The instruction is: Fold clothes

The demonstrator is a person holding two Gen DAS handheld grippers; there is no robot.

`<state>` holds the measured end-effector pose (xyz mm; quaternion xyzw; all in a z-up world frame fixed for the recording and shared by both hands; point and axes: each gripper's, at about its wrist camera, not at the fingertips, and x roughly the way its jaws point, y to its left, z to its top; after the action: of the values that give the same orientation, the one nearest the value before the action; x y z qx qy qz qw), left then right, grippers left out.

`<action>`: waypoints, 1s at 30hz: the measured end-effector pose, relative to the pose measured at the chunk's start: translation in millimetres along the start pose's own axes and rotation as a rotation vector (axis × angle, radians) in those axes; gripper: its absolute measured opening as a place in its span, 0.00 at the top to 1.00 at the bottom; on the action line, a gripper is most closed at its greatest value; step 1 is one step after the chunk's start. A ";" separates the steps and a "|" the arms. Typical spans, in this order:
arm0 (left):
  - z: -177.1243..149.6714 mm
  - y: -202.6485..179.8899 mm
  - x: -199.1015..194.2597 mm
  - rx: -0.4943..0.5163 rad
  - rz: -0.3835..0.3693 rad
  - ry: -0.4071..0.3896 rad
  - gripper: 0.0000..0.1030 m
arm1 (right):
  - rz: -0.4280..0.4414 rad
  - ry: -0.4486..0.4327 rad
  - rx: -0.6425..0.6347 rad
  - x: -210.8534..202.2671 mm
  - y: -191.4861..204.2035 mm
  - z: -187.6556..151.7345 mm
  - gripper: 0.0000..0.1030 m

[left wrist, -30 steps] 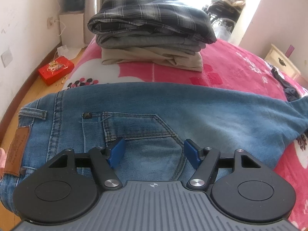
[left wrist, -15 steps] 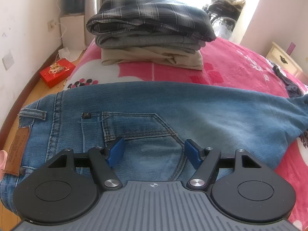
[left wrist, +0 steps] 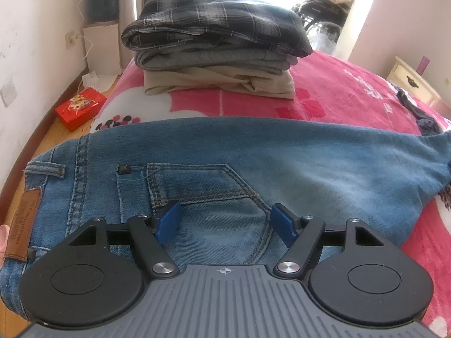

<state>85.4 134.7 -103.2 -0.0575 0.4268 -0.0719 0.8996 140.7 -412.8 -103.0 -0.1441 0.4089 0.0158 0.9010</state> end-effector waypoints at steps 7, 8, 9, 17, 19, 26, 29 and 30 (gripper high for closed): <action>-1.9 2.1 -1.3 0.011 -0.018 -0.007 0.31 | -0.078 -0.079 0.208 -28.3 -28.6 -5.9 0.90; -2.6 1.7 -1.2 0.011 -0.016 -0.011 0.31 | -0.039 -0.102 0.201 -35.8 -18.2 -1.7 0.90; -3.3 1.3 -1.1 0.011 -0.015 -0.015 0.30 | -0.003 -0.122 0.193 -39.8 -6.4 1.7 0.90; -6.0 -0.8 -13.5 0.053 0.002 -0.030 0.31 | 0.090 -0.032 0.255 -9.0 39.1 -14.3 0.90; -4.1 1.2 -27.5 0.039 0.015 -0.045 0.31 | 0.035 -0.022 0.327 -16.8 38.9 -13.3 0.85; -4.1 -23.2 -48.5 0.116 -0.069 -0.120 0.31 | 0.211 -0.226 0.306 -61.1 118.5 14.4 0.85; -18.5 -50.4 -36.2 0.260 -0.069 -0.107 0.31 | 0.363 -0.241 0.210 -59.2 178.1 28.1 0.85; -25.8 -57.2 -30.9 0.308 -0.054 -0.096 0.31 | 0.408 -0.236 0.166 -57.7 200.0 30.3 0.85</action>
<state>41.5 83.0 -86.5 0.0662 0.3656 -0.1579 0.9149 95.3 -207.8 -90.7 0.0186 0.3215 0.1803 0.9294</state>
